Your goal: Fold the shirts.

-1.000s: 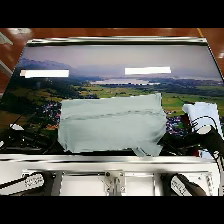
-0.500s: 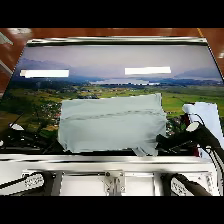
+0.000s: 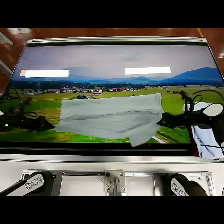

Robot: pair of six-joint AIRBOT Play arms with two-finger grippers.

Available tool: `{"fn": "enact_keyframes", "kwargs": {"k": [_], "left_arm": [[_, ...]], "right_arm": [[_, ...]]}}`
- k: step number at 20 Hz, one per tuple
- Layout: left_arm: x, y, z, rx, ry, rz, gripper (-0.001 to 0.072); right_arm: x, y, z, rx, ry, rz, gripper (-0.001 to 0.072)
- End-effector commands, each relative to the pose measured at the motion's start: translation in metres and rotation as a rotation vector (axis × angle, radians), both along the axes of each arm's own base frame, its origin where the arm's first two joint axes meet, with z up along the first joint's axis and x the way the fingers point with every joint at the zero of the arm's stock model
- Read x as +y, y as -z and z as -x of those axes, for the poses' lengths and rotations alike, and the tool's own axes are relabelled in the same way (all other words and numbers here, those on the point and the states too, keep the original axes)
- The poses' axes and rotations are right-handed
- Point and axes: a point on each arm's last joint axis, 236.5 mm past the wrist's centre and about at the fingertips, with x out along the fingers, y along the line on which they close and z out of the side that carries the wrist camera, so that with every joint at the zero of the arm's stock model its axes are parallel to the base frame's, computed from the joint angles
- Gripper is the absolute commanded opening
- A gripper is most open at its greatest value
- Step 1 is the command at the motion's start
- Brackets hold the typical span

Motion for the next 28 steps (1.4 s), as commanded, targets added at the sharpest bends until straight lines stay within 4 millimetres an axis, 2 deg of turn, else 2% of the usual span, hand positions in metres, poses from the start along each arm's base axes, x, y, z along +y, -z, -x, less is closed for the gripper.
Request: {"fn": "enact_keyframes", "kwargs": {"k": [1, 3, 6, 11, 14, 17, 20, 24, 25, 26, 27, 28], "left_arm": [[0.016, -0.028, -0.035, -0.113, -0.067, -0.055, 0.0031], [0.025, -0.03, -0.048, -0.141, -0.106, -0.078, 0.003], [0.032, -0.019, -0.065, -0.148, -0.17, -0.086, 0.0031], [0.018, -0.002, -0.105, -0.187, -0.248, -0.041, 0.0031], [0.012, 0.011, -0.121, -0.198, -0.281, -0.038, 0.0032], [0.012, 0.018, -0.136, -0.221, -0.294, -0.043, 0.0032], [0.006, 0.023, -0.149, -0.216, -0.269, -0.038, 0.0032], [-0.009, 0.046, -0.145, -0.15, -0.233, -0.019, 0.0031], [-0.009, 0.051, -0.141, -0.122, -0.238, -0.013, 0.0032], [-0.007, 0.055, -0.138, -0.092, -0.252, -0.011, 0.0083], [-0.004, 0.057, -0.135, -0.07, -0.262, -0.012, 0.0279], [-0.002, 0.055, -0.133, -0.056, -0.272, -0.001, 0.0526]], "right_arm": [[-0.004, -0.026, -0.047, -0.133, 0.049, -0.015, 0.0064], [-0.01, -0.018, -0.067, -0.139, 0.076, -0.01, 0.0064], [-0.018, -0.011, -0.103, -0.166, 0.132, -0.021, 0.0064], [-0.009, 0.007, -0.158, -0.181, 0.121, -0.033, 0.0064], [-0.006, 0.028, -0.182, -0.178, 0.124, -0.024, 0.0064], [-0.022, 0.044, -0.193, -0.176, 0.181, -0.006, 0.0064], [-0.037, 0.059, -0.186, -0.132, 0.189, 0.047, 0.0064], [-0.039, 0.069, -0.182, -0.102, 0.183, 0.067, 0.0066], [-0.039, 0.069, -0.182, -0.103, 0.185, 0.067, 0.0109], [-0.04, 0.068, -0.184, -0.11, 0.189, 0.069, 0.0298], [-0.042, 0.067, -0.184, -0.113, 0.189, 0.072, 0.0576], [-0.047, 0.064, -0.183, -0.125, 0.175, 0.082, 0.0658]]}}
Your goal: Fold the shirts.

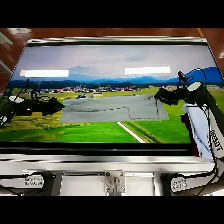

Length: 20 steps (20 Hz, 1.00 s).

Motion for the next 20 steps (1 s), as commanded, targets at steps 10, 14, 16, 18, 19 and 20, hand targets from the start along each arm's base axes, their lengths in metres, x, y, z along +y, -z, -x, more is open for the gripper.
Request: {"fn": "enact_keyframes", "kwargs": {"k": [10, 14, 16, 18, 19, 20], "left_arm": [[0.018, -0.063, 0.018, 0.037, 0.057, 0.128, 0.0654], [-0.009, -0.09, 0.036, 0.032, 0.15, 0.157, 0.0581], [-0.019, -0.1, 0.037, 0.005, 0.177, 0.143, 0.0581], [-0.032, -0.106, 0.039, -0.009, 0.211, 0.137, 0.0581], [-0.039, -0.107, 0.04, -0.011, 0.229, 0.136, 0.0581], [-0.047, -0.108, 0.042, -0.013, 0.247, 0.138, 0.0581]], "right_arm": [[-0.064, 0.014, 0.049, 0.167, -0.065, 0.088, 0.068], [-0.026, 0.039, 0.041, 0.186, -0.079, -0.06, 0.068], [-0.012, 0.049, 0.034, 0.178, -0.084, -0.097, 0.068], [-0.001, 0.06, 0.036, 0.197, -0.102, -0.1, 0.0679], [0.005, 0.065, 0.037, 0.209, -0.115, -0.101, 0.0679], [0.009, 0.067, 0.038, 0.214, -0.126, -0.099, 0.0678]]}}
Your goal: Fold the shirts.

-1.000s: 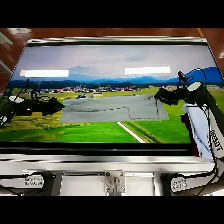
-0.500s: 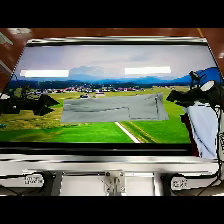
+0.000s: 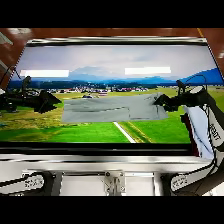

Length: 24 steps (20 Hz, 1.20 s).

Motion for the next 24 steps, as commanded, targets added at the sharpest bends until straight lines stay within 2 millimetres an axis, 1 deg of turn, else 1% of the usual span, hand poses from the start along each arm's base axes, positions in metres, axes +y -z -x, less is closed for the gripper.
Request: {"fn": "enact_keyframes", "kwargs": {"k": [1, 2, 3, 4, 6, 7, 9, 10, 13, 14, 15, 18, 19, 21, 23, 24], "left_arm": [[-0.026, -0.009, 0.007, -0.015, 0.069, 0.005, 0.058], [-0.035, -0.009, 0.009, -0.016, 0.093, 0.006, 0.0581], [-0.045, -0.009, 0.012, -0.016, 0.119, 0.006, 0.0581], [-0.056, -0.008, 0.014, -0.02, 0.146, 0.004, 0.0581], [-0.078, -0.007, 0.011, -0.052, 0.181, -0.014, 0.0579], [-0.091, -0.006, 0.007, -0.079, 0.189, -0.027, 0.0529], [-0.122, -0.004, -0.001, -0.144, 0.209, -0.055, 0.0111], [-0.14, -0.001, -0.006, -0.178, 0.219, -0.07, 0.0049], [-0.196, 0.017, -0.01, -0.249, 0.249, -0.103, 0.0048], [-0.216, 0.026, -0.006, -0.247, 0.256, -0.104, 0.0032], [-0.235, 0.035, -0.001, -0.231, 0.256, -0.088, 0.0033], [-0.298, 0.05, 0.009, -0.174, 0.167, 0.021, 0.0032], [-0.315, 0.056, 0.014, -0.161, 0.145, 0.043, 0.0033], [-0.338, 0.066, 0.025, -0.148, 0.13, 0.057, 0.0033], [-0.369, 0.073, 0.044, -0.108, 0.153, 0.094, 0.0032], [-0.388, 0.075, 0.054, -0.087, 0.167, 0.118, 0.0032]], "right_arm": [[0.018, 0.016, 0.003, 0.02, -0.04, -0.011, 0.0626], [0.02, 0.015, 0.003, 0.016, -0.05, -0.01, 0.0397], [0.02, 0.013, 0.004, 0.016, -0.054, -0.011, 0.0102], [0.021, 0.007, 0.004, 0.01, -0.056, -0.014, 0.0066], [0.02, -0.01, 0.006, -0.011, -0.077, -0.005, 0.0066], [0.022, -0.024, 0.006, -0.031, -0.086, -0.007, 0.0065], [0.027, -0.058, 0.013, -0.064, -0.119, -0.015, 0.0065], [0.031, -0.077, 0.019, -0.08, -0.141, -0.02, 0.0065], [0.038, -0.135, 0.035, -0.133, -0.14, -0.026, 0.0065], [0.04, -0.155, 0.04, -0.153, -0.119, -0.029, 0.0065], [0.044, -0.174, 0.047, -0.172, -0.113, -0.036, 0.0065], [0.051, -0.224, 0.072, -0.231, -0.102, -0.039, 0.0065], [0.054, -0.237, 0.081, -0.245, -0.095, -0.04, 0.0065], [0.059, -0.261, 0.101, -0.267, -0.091, -0.041, 0.0065], [0.062, -0.278, 0.117, -0.282, -0.076, -0.038, 0.0065], [0.063, -0.285, 0.122, -0.289, -0.063, -0.041, 0.0065]]}}
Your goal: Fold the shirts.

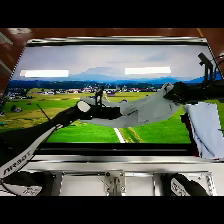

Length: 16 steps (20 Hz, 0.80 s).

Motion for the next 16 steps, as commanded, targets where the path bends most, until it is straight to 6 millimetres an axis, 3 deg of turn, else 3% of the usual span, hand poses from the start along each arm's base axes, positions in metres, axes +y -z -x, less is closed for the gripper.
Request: {"fn": "enact_keyframes", "kwargs": {"k": [1, 4, 5, 7, 9, 11, 13, 16], "left_arm": [[-0.063, 0.012, 0.029, 0.072, 0.002, 0.07, 0.0032], [-0.108, 0.022, 0.043, 0.143, 0.041, 0.129, 0.0031], [-0.115, 0.025, 0.044, 0.175, 0.059, 0.148, 0.0032], [-0.109, 0.021, 0.033, 0.202, 0.067, 0.172, 0.003], [-0.091, -0.001, 0.01, 0.14, 0.081, 0.199, 0.003], [-0.063, -0.041, -0.02, 0.034, 0.071, 0.217, 0.0029], [-0.023, -0.089, -0.05, -0.129, 0.058, 0.179, 0.0029], [0.052, -0.167, -0.079, -0.359, 0.025, 0.091, 0.0029]], "right_arm": [[0.007, -0.029, 0.03, -0.009, 0.032, -0.015, 0.0065], [0.009, -0.031, 0.043, 0.015, 0.022, -0.012, 0.0065], [0.009, -0.029, 0.047, 0.033, 0.015, -0.007, 0.0065], [0.006, -0.025, 0.049, 0.046, 0.015, 0.01, 0.0065], [0.004, -0.025, 0.046, 0.037, 0.025, 0.016, 0.0065], [0.009, -0.028, 0.038, 0.001, 0.024, 0.016, 0.0064], [0.028, -0.033, 0.027, -0.059, -0.005, 0.009, 0.0065], [0.078, -0.029, 0.004, -0.126, -0.08, -0.019, 0.0065]]}}
